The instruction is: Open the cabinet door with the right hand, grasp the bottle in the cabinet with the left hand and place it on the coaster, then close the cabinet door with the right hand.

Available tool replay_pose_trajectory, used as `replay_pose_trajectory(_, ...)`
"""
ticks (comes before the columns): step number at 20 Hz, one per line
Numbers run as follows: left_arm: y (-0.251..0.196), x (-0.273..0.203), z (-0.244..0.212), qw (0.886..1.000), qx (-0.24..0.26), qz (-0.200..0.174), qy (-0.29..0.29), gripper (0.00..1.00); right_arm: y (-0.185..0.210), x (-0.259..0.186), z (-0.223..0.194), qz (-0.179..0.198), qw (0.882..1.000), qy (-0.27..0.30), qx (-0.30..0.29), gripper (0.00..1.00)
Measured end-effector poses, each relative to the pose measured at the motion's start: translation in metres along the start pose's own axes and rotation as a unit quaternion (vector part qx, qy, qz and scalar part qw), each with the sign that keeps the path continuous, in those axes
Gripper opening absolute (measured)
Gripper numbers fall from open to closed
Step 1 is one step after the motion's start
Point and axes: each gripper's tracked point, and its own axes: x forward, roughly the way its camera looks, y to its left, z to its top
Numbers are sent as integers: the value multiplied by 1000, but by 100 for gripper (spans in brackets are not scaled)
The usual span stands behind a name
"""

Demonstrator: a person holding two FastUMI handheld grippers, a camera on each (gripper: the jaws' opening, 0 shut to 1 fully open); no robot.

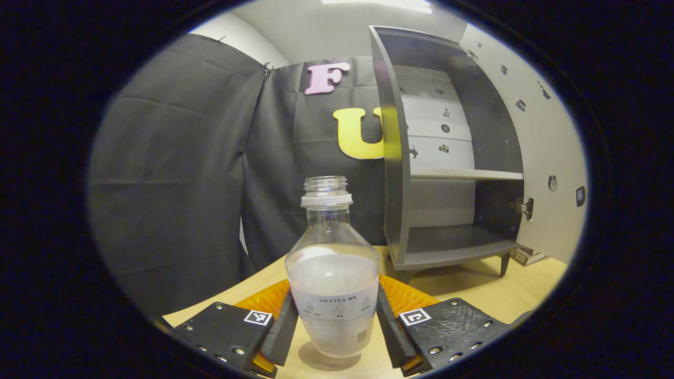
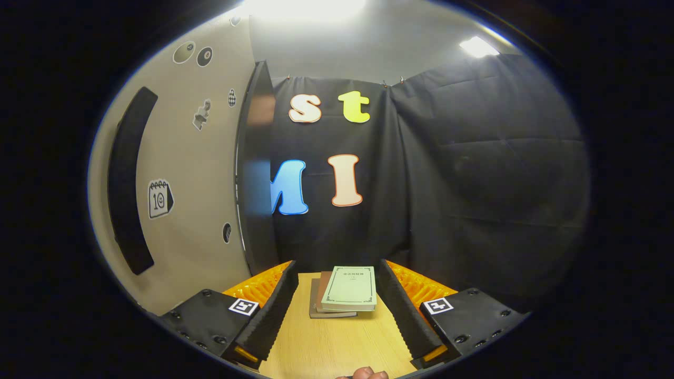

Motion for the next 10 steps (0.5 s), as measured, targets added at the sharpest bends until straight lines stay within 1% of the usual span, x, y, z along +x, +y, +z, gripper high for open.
replay_pose_trajectory(2,2,-8,-25,1000,-8,-3,11,72,-2,-2,-17,-8,1000,18,3,98)
replay_pose_trajectory(4,0,-3,-36,1000,-7,-8,17,71,-1,-4,-33,-13,999,36,0,98)
replay_pose_trajectory(7,5,-9,-57,1000,0,-3,16,72,6,-11,-52,-13,998,57,-3,98)
replay_pose_trajectory(8,6,-10,-60,1000,-2,-3,14,72,10,-14,-56,-10,998,59,-7,93)
replay_pose_trajectory(9,7,-10,-61,1000,-2,-3,9,72,12,-16,-60,-10,998,61,-15,93)
replay_pose_trajectory(10,9,-5,-61,1000,1,0,3,72,11,-19,-65,-12,998,64,-21,98)
